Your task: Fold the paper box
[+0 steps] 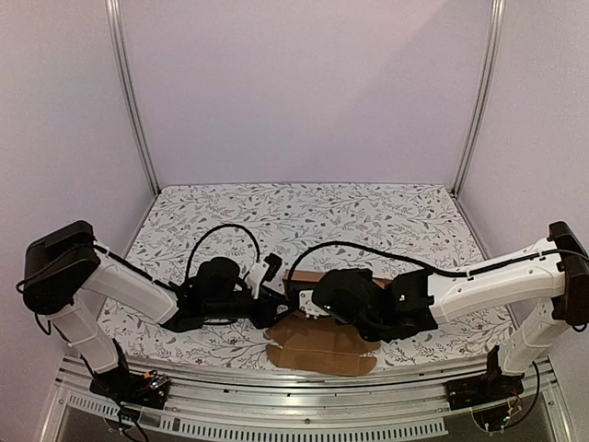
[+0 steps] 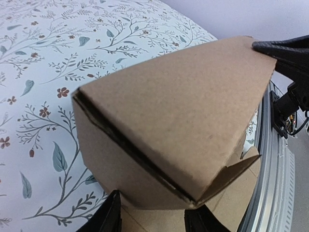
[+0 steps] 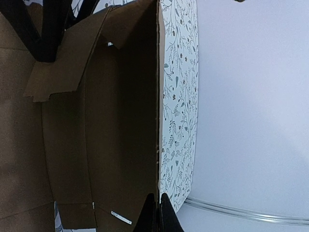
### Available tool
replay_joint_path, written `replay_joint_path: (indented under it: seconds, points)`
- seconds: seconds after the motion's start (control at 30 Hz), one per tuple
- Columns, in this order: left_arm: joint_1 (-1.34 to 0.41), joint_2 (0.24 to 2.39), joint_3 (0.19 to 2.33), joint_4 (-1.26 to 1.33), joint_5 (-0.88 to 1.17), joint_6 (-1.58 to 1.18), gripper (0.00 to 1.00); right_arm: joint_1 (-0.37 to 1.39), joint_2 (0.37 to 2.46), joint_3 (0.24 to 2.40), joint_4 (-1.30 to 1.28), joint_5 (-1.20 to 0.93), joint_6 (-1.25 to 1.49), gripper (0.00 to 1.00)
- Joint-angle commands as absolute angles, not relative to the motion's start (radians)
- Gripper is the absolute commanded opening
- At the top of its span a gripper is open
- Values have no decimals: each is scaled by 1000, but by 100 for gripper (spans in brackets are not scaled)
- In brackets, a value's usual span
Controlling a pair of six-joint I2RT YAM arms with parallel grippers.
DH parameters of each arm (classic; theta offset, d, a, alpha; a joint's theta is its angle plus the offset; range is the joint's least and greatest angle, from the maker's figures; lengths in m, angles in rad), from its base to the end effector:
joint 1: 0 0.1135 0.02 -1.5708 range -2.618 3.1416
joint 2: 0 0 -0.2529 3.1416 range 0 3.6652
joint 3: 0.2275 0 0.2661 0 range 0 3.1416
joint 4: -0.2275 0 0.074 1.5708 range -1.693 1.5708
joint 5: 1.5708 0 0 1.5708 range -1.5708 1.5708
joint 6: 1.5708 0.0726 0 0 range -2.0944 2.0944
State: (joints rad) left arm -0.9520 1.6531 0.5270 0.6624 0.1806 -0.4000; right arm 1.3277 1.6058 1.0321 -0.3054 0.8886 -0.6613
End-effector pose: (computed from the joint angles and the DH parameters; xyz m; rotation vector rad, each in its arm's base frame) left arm 0.1846 -0.2817 0.0923 0.7126 2.0676 -0.9985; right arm 0.1403 0.3315 0.1837 -1.5851 1.4654 -0.7064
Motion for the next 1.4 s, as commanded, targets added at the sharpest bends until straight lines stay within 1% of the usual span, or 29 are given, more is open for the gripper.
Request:
replay_joint_path:
  seconds: [0.0,0.27,0.43,0.93,1.37]
  points:
    - [-996,1625,541,656,53,-370,44,1359,1630,1041,-347,894,-586,0]
    - [-1063,1598,517,657,-114,-350,45,1376,1682,1059,-404,949,-495,0]
    - [-1076,1551,478,648,-203,-352,45,1386,1673,1044,-417,951,-463,0]
    - [-1084,1582,491,636,-178,-342,46,1439,1681,1026,-416,980,-444,0]
    - [-1123,1539,493,559,-276,-334,47,1476,1724,1011,-440,1024,-389,0]
